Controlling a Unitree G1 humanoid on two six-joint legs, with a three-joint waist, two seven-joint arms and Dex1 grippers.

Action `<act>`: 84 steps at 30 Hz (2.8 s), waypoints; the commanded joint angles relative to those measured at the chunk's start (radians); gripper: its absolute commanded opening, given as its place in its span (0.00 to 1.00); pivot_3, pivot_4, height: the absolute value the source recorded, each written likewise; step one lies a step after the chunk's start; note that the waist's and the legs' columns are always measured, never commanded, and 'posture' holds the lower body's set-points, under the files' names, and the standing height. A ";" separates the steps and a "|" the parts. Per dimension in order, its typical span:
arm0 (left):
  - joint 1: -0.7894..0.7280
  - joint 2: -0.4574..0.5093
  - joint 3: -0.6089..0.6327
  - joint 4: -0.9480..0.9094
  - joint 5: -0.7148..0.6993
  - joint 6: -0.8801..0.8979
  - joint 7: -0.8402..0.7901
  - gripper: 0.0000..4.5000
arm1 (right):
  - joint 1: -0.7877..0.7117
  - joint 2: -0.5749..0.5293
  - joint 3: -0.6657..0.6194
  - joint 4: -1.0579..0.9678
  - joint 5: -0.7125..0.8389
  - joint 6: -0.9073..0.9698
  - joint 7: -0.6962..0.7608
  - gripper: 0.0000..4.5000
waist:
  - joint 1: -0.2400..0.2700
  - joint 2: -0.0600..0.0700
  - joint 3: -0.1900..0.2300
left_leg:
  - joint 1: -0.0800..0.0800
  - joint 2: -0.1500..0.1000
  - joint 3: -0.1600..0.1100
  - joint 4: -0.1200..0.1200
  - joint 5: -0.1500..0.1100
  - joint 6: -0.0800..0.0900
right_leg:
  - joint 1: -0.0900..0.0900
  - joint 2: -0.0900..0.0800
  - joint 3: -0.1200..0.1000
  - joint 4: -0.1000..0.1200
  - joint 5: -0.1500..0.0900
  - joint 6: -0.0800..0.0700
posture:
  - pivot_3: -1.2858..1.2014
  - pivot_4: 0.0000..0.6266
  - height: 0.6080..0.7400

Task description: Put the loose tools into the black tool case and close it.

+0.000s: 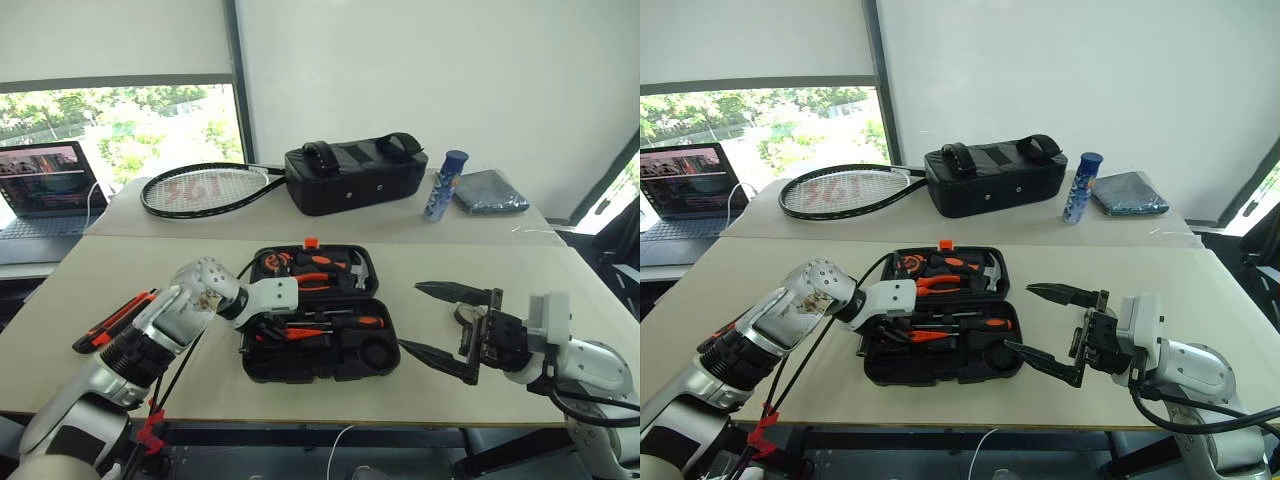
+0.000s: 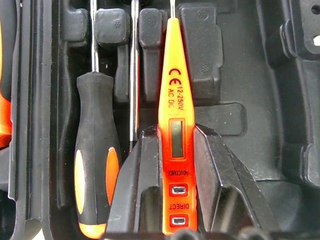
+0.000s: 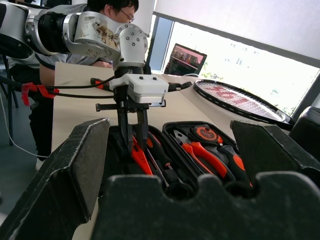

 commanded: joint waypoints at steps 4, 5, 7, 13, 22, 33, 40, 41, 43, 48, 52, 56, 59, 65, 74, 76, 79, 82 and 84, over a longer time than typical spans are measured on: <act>-0.040 0.040 -0.031 -0.030 0.052 -0.011 -0.039 0.10 | -0.004 0.003 -0.017 0.005 0.003 -0.030 0.012 1.00 | -0.003 0.000 0.000 | 0.000 0.000 0.000 0.000 0.000 0.000 | 0.000 0.000 0.000 0.000 0.000 0.000 | 0.52 0.24 1.00; -0.047 0.038 -0.030 -0.032 0.056 -0.010 -0.038 0.10 | -0.003 0.004 -0.017 0.007 0.002 -0.032 0.014 1.00 | -0.002 0.000 0.000 | 0.000 0.000 0.000 0.000 0.000 0.000 | 0.000 0.000 0.000 0.000 0.000 0.000 | 0.52 0.24 1.00; -0.054 0.036 -0.032 -0.032 0.062 -0.002 -0.040 0.10 | 0.000 0.005 -0.016 0.010 0.000 -0.035 0.015 1.00 | -0.002 0.000 0.000 | 0.000 0.000 0.000 0.000 0.000 0.000 | 0.000 0.000 0.000 0.000 0.000 0.000 | 0.52 0.24 1.00; -0.026 0.021 -0.033 -0.032 0.042 0.028 -0.045 0.10 | -0.005 0.011 -0.012 0.012 -0.005 -0.039 0.013 1.00 | 0.000 0.000 0.000 | 0.000 0.000 0.000 0.000 0.000 0.000 | 0.000 0.000 0.000 0.000 0.000 0.000 | 0.52 0.24 1.00; -0.019 -0.025 -0.035 -0.064 0.021 0.076 -0.036 0.10 | -0.008 0.010 -0.009 0.010 -0.004 -0.033 0.010 1.00 | 0.013 0.000 0.000 | -0.001 0.000 0.000 0.000 0.000 0.000 | 0.000 0.000 0.000 0.000 0.000 0.000 | 0.52 0.24 1.00; -0.022 0.011 -0.057 -0.036 0.069 0.097 -0.027 0.10 | -0.005 0.014 -0.008 0.011 -0.005 -0.038 0.009 1.00 | 0.010 0.000 0.000 | 0.000 0.000 0.000 0.000 0.000 0.000 | 0.000 0.000 0.000 0.000 0.000 0.000 | 0.52 0.24 1.00; -0.025 0.025 -0.077 -0.034 0.092 0.153 -0.016 0.10 | -0.010 0.024 -0.001 0.012 -0.011 -0.038 0.006 1.00 | 0.008 0.000 0.000 | 0.001 0.000 0.000 0.000 0.000 0.000 | 0.000 0.000 0.001 0.000 0.000 0.000 | 0.52 0.24 1.00; -0.024 0.026 -0.078 -0.034 0.090 0.153 -0.016 0.10 | -0.011 0.025 -0.001 0.013 -0.012 -0.038 0.005 1.00 | 0.006 0.000 0.000 | 0.001 0.000 0.000 0.000 0.000 0.000 | 0.001 0.000 0.001 0.000 0.000 0.000 | 0.52 0.24 1.00; -0.019 0.029 -0.078 -0.035 0.087 0.149 -0.015 0.10 | -0.011 0.027 0.000 0.013 -0.013 -0.038 0.006 1.00 | 0.003 0.000 0.000 | 0.002 0.000 0.000 0.000 0.000 0.000 | 0.001 0.001 0.002 0.001 0.000 0.000 | 0.52 0.24 1.00; -0.012 0.024 -0.079 -0.036 0.074 0.119 -0.021 0.10 | -0.014 0.027 0.000 0.016 -0.014 -0.038 0.009 1.00 | -0.004 0.000 0.000 | 0.003 0.000 0.000 0.000 0.000 0.000 | 0.001 0.001 0.002 0.002 0.000 0.000 | 0.52 0.24 1.00; -0.005 0.021 -0.060 -0.047 0.056 0.098 -0.022 0.32 | -0.015 0.026 -0.003 0.021 -0.013 -0.041 0.014 1.00 | -0.005 0.000 0.000 | 0.003 0.000 0.000 0.000 0.000 0.000 | 0.002 0.001 0.003 0.002 0.000 0.000 | 0.52 0.24 1.00; -0.015 0.019 -0.013 -0.057 0.030 0.059 -0.014 0.62 | -0.012 0.026 -0.003 0.024 -0.014 -0.045 0.018 1.00 | -0.007 0.000 0.000 | 0.003 0.000 0.001 0.000 0.000 0.000 | 0.001 0.001 0.003 0.001 0.000 0.000 | 0.52 0.24 1.00; -0.021 0.047 0.016 -0.094 -0.014 0.062 -0.061 0.79 | -0.011 0.027 -0.003 0.026 -0.014 -0.048 0.020 1.00 | -0.003 0.000 0.000 | 0.001 0.000 0.001 0.000 0.000 0.000 | 0.000 0.001 0.003 0.002 0.000 0.000 | 0.52 0.24 1.00; -0.020 0.061 0.131 -0.136 -0.123 0.052 -0.077 0.79 | -0.012 0.030 0.006 0.030 -0.016 -0.049 0.021 1.00 | 0.000 0.000 0.000 | 0.000 0.000 0.001 0.001 0.000 0.000 | 0.000 0.001 0.003 0.001 0.000 0.000 | 0.52 0.24 1.00; 0.066 0.023 0.265 0.011 -0.216 -0.128 -0.034 0.56 | -0.034 0.037 0.021 0.047 -0.017 -0.052 0.032 1.00 | 0.008 0.000 0.000 | 0.001 0.000 0.001 0.001 0.000 0.000 | 0.000 0.001 0.003 0.001 0.000 0.001 | 0.52 0.24 1.00; 0.091 0.011 0.269 0.045 -0.216 -0.161 -0.018 0.39 | -0.039 0.040 0.023 0.049 -0.018 -0.053 0.034 1.00 | 0.010 0.000 0.000 | 0.001 0.000 0.001 0.001 0.000 0.000 | 0.000 0.001 0.003 0.001 0.000 0.000 | 0.52 0.24 1.00; 0.114 0.002 0.253 0.092 -0.192 -0.233 -0.006 0.15 | -0.043 0.040 0.026 0.048 -0.020 -0.055 0.034 1.00 | 0.015 0.000 0.000 | -0.001 0.000 0.001 0.001 0.000 0.000 | -0.001 0.001 0.003 0.001 0.000 0.001 | 0.52 0.24 1.00; 0.134 -0.029 0.242 0.106 -0.192 -0.254 0.010 0.01 | -0.042 0.038 0.028 0.043 -0.021 -0.054 0.030 1.00 | 0.020 0.000 0.000 | -0.002 0.000 0.001 0.002 0.000 0.000 | -0.001 0.001 0.003 0.000 0.000 0.001 | 0.52 0.24 1.00; 0.135 -0.053 0.233 0.128 -0.167 -0.277 0.049 0.01 | -0.039 0.037 0.028 0.038 -0.022 -0.051 0.026 1.00 | 0.023 0.000 0.000 | -0.002 0.000 0.001 0.003 0.000 0.000 | 0.000 0.001 0.003 0.000 0.001 0.001 | 0.52 0.24 1.00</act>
